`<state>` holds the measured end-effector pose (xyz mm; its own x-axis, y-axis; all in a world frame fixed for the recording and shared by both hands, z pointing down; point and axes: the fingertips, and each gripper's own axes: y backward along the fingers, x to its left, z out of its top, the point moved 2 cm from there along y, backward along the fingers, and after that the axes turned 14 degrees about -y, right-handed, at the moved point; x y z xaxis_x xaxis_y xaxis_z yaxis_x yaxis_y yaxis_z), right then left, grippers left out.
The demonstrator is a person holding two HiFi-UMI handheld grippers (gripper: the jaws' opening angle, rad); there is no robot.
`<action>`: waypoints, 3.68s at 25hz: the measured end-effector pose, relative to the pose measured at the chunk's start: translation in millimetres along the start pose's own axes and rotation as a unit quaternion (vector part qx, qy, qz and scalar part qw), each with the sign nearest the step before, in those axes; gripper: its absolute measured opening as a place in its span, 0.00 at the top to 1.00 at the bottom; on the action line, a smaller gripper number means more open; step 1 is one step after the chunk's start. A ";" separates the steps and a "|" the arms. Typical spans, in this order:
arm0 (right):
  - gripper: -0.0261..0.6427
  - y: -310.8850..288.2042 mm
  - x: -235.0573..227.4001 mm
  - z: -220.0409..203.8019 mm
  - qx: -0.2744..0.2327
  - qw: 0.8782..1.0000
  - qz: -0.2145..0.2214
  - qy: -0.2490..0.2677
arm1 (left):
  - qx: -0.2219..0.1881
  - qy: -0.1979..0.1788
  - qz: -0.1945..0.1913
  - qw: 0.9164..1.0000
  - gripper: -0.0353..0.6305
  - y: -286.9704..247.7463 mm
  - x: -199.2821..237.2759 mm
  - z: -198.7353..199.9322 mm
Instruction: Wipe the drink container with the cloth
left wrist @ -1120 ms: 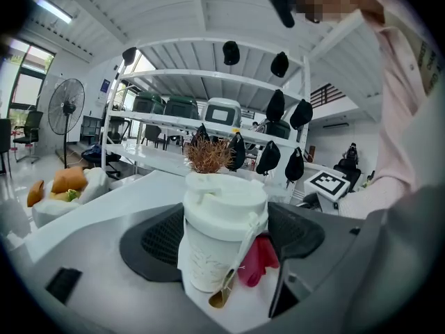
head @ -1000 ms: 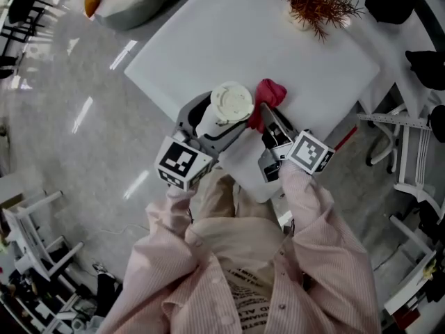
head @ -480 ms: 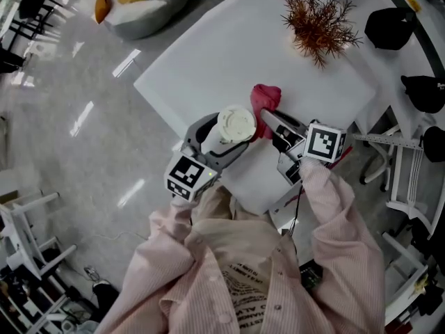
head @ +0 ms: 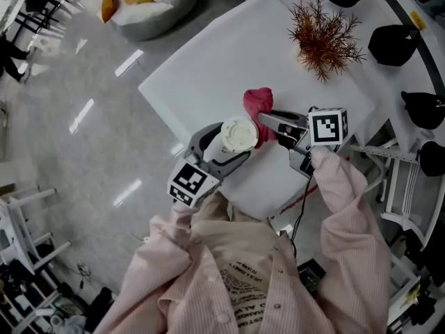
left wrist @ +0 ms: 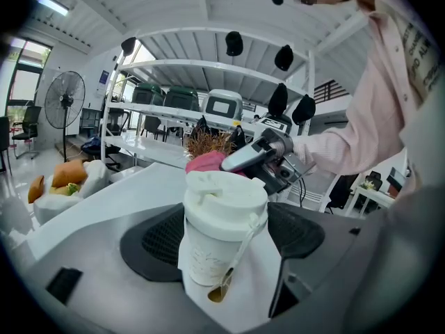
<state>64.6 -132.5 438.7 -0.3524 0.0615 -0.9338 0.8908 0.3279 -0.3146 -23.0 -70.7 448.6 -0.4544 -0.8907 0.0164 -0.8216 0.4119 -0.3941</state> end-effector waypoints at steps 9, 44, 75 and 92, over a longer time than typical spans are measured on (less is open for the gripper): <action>0.90 -15.2 -0.2 0.9 0.096 0.995 0.018 -0.004 | 0.006 0.001 -0.002 1.000 0.39 -0.4 -0.2 0.3; 0.90 -43.9 -25.5 -4.8 0.277 0.961 0.027 -0.004 | 0.011 0.003 0.001 1.000 0.39 0.4 0.4 1.6; 0.90 -84.7 -84.8 -21.7 0.354 0.935 -0.028 -0.001 | 0.011 0.007 0.002 1.000 0.39 1.9 -0.4 3.1; 0.90 -95.7 -106.4 -27.3 0.336 0.938 -0.078 0.033 | 0.012 0.009 0.010 1.000 0.39 1.7 -0.3 1.4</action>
<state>8.9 -144.7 572.8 -0.4911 0.1284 -0.8616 0.7987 -0.3284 -0.5042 -23.7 -70.1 446.6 -0.4769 -0.8787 0.0238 -0.8038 0.4250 -0.4162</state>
